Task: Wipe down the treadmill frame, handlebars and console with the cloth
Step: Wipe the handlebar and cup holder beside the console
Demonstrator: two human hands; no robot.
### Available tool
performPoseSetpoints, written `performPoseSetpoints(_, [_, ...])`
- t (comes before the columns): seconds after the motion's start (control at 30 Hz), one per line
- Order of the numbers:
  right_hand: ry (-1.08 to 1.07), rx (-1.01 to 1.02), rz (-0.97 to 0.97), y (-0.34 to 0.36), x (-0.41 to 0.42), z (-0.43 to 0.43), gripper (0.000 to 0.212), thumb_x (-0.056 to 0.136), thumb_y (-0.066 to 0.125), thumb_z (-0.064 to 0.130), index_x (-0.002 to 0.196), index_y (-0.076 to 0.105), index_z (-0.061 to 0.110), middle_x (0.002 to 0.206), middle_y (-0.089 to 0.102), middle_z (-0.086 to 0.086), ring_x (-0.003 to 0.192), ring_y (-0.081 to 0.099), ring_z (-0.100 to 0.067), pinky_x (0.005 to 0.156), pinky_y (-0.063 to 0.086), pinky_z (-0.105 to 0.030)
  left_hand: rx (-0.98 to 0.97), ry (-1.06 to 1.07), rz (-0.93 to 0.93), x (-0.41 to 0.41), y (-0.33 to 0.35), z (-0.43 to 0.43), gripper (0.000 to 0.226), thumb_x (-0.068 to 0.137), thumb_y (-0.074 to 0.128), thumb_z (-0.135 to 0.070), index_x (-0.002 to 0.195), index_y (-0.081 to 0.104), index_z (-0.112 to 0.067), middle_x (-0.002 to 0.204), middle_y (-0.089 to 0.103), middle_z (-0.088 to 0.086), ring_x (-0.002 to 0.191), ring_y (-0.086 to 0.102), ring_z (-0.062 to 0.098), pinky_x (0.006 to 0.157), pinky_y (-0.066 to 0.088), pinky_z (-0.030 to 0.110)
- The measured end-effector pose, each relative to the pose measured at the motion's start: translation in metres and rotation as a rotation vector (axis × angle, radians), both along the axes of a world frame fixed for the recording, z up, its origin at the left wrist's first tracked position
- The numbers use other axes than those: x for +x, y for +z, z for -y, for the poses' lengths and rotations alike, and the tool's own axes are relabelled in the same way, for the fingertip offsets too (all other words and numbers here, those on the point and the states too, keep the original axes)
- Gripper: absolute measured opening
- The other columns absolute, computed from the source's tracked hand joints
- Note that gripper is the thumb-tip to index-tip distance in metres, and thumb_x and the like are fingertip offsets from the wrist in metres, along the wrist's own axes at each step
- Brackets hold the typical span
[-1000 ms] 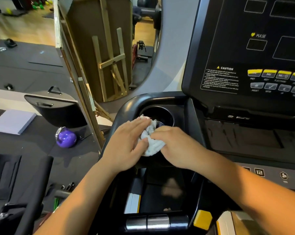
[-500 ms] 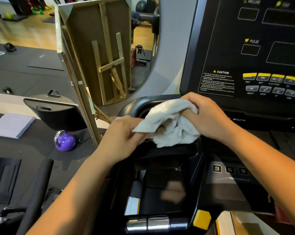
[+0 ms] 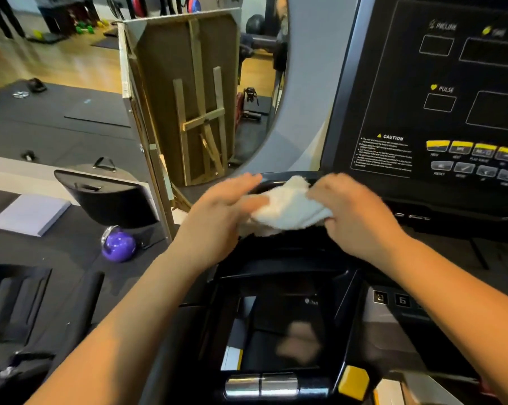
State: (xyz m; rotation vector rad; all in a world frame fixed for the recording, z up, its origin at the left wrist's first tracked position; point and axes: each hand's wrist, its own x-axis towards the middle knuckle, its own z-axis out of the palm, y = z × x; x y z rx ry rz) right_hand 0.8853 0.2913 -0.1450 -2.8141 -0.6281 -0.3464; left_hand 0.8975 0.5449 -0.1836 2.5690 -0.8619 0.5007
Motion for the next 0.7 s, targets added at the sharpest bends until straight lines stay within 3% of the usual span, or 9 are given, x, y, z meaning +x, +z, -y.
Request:
performPoseSetpoints(0.07, [-0.068,0.101,-0.279,-0.016,0.000,0.002,0.053,0.077,0.059,-0.004,0.119,0.061,0.026,0.115,0.060,-0.002,0.103,0.060,-0.027,0.086,0.051,-0.041,0.087,-0.017,-0.238,-0.004,-0.007,-0.001,0.057,0.082,0.059,-0.002,0.135,0.058,-0.024,0.138,0.059,0.006,0.126,0.056,0.028,0.107,0.045,0.042])
performPoseSetpoints(0.1, [-0.100,0.217,-0.292,-0.016,0.000,0.002,0.051,0.078,0.057,-0.004,0.116,0.062,0.030,0.114,0.062,0.000,0.103,0.061,-0.023,0.087,0.051,-0.037,0.057,0.011,-0.313,-0.005,-0.010,-0.001,0.055,0.085,0.056,-0.005,0.135,0.058,-0.028,0.130,0.064,0.004,0.119,0.060,0.026,0.102,0.048,0.041])
performPoseSetpoints(0.23, [-0.184,0.429,-0.170,0.011,0.010,-0.006,0.030,0.083,0.055,0.008,0.097,0.066,0.032,0.093,0.068,0.009,0.089,0.062,-0.013,0.078,0.051,-0.033,-0.220,0.127,-0.250,0.003,-0.010,0.000,0.033,0.085,0.059,-0.010,0.109,0.070,-0.029,0.103,0.072,-0.003,0.099,0.066,0.021,0.087,0.052,0.037])
performPoseSetpoints(0.33, [-0.224,0.400,-0.239,0.019,0.018,-0.014,0.021,0.090,0.050,0.023,0.097,0.065,0.036,0.090,0.068,0.011,0.087,0.061,-0.014,0.078,0.051,-0.037,-0.173,0.365,-0.166,0.008,-0.005,0.008,0.020,0.088,0.064,-0.020,0.106,0.073,-0.018,0.097,0.064,0.004,0.095,0.058,0.023,0.079,0.048,0.034])
performPoseSetpoints(0.43, [-0.189,0.407,-0.288,0.014,0.010,-0.024,0.021,0.095,0.047,0.028,0.101,0.066,0.036,0.093,0.068,0.012,0.088,0.061,-0.010,0.079,0.049,-0.030,-0.318,0.650,-0.330,0.008,-0.001,0.016,0.023,0.095,0.047,-0.027,0.093,0.068,-0.016,0.089,0.066,0.006,0.086,0.061,0.026,0.078,0.055,0.042])
performPoseSetpoints(0.5, [-0.052,0.402,-0.350,0.013,0.001,-0.029,0.018,0.096,0.050,0.035,0.102,0.065,0.043,0.090,0.067,0.021,0.085,0.061,-0.001,0.076,0.047,-0.022,-0.635,0.693,-0.622,0.015,0.002,0.022,0.031,0.097,0.040,-0.031,0.088,0.063,-0.013,0.088,0.067,0.012,0.089,0.065,0.032,0.084,0.055,0.051])
performPoseSetpoints(0.6, [0.109,0.129,-0.654,0.011,-0.010,-0.041,0.024,0.090,0.042,0.061,0.075,0.059,0.053,0.074,0.060,0.021,0.070,0.057,0.000,0.066,0.043,-0.020,-1.359,0.526,-1.160,0.020,0.004,0.029,0.032,0.102,0.043,-0.038,0.095,0.064,-0.015,0.095,0.069,0.010,0.102,0.066,0.028,0.102,0.049,0.051])
performPoseSetpoints(0.63, [0.117,0.097,-0.721,0.009,-0.009,-0.042,0.032,0.085,0.037,0.070,0.073,0.060,0.052,0.077,0.061,0.018,0.073,0.058,-0.001,0.070,0.045,-0.023,-1.502,0.381,-1.262,0.019,0.002,0.029,0.034,0.102,0.043,-0.042,0.105,0.066,-0.017,0.105,0.070,0.009,0.110,0.064,0.026,0.106,0.045,0.050])
performPoseSetpoints(0.7, [0.035,0.307,-0.751,0.004,-0.002,-0.042,0.044,0.082,0.033,0.076,0.084,0.068,0.050,0.089,0.068,0.014,0.084,0.063,-0.003,0.082,0.051,-0.030,-1.647,0.135,-1.313,0.015,0.001,0.023,0.040,0.103,0.041,-0.045,0.119,0.065,-0.017,0.114,0.070,0.010,0.110,0.065,0.026,0.102,0.046,0.049])
